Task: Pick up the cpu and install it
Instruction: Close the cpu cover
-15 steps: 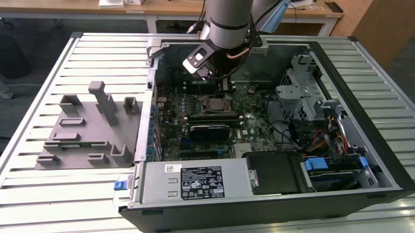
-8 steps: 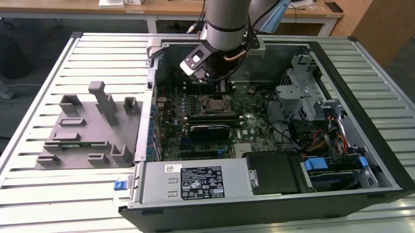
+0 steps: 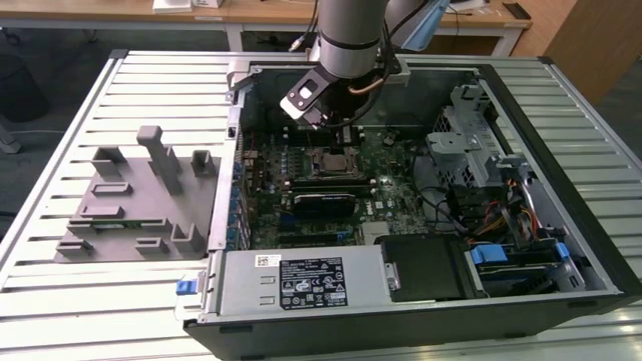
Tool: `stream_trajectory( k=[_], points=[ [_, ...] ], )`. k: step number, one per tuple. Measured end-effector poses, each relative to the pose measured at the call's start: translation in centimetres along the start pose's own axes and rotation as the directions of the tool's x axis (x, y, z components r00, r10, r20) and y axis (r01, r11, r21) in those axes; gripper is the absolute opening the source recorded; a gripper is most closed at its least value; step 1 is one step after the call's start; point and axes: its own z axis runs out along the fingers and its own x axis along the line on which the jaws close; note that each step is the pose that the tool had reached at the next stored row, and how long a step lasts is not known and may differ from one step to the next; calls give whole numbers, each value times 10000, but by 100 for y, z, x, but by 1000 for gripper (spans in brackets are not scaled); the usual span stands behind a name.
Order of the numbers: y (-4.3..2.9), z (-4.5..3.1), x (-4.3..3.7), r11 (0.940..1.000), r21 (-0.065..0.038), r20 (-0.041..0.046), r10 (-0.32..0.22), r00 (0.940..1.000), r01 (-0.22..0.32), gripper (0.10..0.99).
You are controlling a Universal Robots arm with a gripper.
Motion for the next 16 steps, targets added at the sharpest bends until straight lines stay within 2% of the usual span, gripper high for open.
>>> stream_trajectory(
  k=[4, 8, 12, 16],
  points=[
    [0, 2, 0, 9973, 21, 20, -730, 9973, 730, 106],
    [0, 5, 0, 9895, 41, 34, -1445, 9895, 1445, 106],
    [0, 7, 0, 9762, 62, 40, -2168, 9762, 2168, 106],
    [0, 9, 0, 9578, 81, 40, -2875, 9578, 2875, 106]
  ],
)
